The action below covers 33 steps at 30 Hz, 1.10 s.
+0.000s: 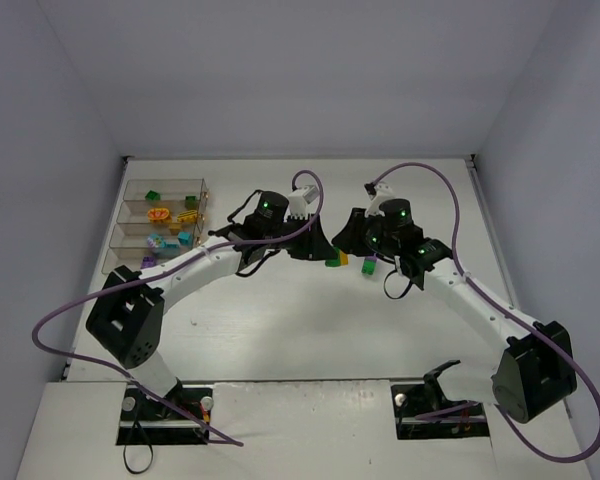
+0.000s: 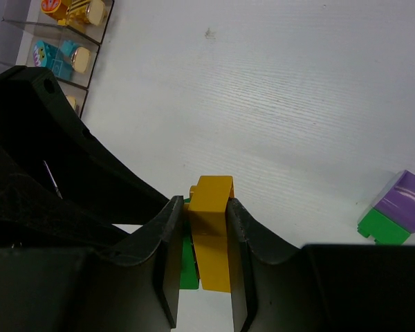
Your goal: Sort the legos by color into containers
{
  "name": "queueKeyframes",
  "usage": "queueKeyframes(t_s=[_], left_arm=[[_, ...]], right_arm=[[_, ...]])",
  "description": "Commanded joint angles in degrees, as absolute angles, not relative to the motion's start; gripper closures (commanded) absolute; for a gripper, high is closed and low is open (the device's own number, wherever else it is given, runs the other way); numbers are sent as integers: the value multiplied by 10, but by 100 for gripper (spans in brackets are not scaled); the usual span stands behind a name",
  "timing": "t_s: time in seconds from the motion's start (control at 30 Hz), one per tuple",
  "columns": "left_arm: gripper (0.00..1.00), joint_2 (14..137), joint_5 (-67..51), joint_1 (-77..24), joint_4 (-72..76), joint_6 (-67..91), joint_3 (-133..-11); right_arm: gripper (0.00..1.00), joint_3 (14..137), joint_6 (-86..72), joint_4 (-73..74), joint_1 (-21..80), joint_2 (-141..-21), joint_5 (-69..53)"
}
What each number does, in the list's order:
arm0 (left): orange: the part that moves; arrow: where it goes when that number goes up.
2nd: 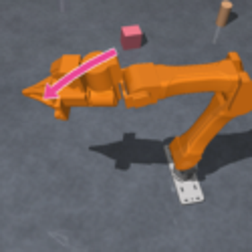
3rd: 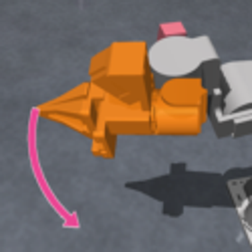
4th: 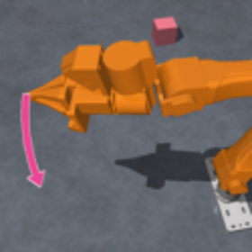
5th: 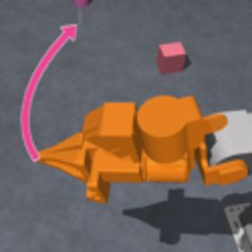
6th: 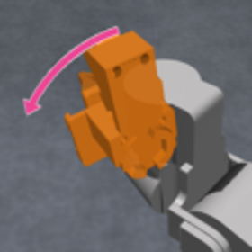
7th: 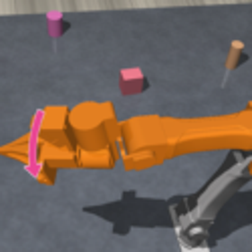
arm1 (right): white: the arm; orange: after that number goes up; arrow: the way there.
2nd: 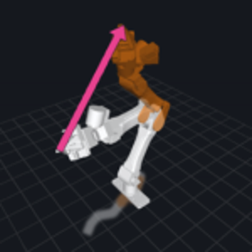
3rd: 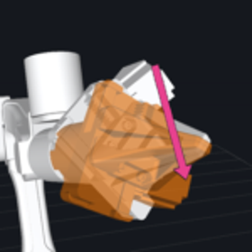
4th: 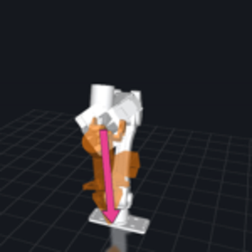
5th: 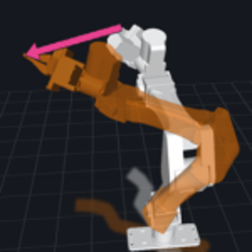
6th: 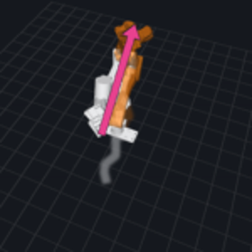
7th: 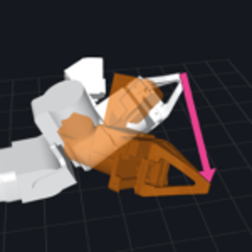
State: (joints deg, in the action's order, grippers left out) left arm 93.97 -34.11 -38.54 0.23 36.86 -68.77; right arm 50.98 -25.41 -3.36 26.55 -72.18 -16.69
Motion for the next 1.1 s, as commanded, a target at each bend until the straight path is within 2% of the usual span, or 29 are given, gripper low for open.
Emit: queueKeyframes(t_s=[0.0,0.13,0.23,0.5,0.8,0.93,1.07], left_arm=[[100,926,-346,-387,42,365,-711],[100,918,-356,-387,50,359,-702],[100,911,-363,-386,50,358,-691],[100,889,-360,-386,40,359,-651],[100,852,-352,-374,5,349,-633],[100,829,-320,-313,-32,349,-636],[100,819,-251,-165,-95,355,-668]], right_arm=[[100,526,-266,-75,264,-722,-160],[100,524,-271,-74,263,-721,-142],[95,519,-285,-69,258,-719,-124],[100,518,-297,-67,248,-729,-109],[100,510,-301,-65,245,-732,-88],[99,507,-288,-65,245,-724,-90],[99,499,-279,-65,245,-720,-105]])
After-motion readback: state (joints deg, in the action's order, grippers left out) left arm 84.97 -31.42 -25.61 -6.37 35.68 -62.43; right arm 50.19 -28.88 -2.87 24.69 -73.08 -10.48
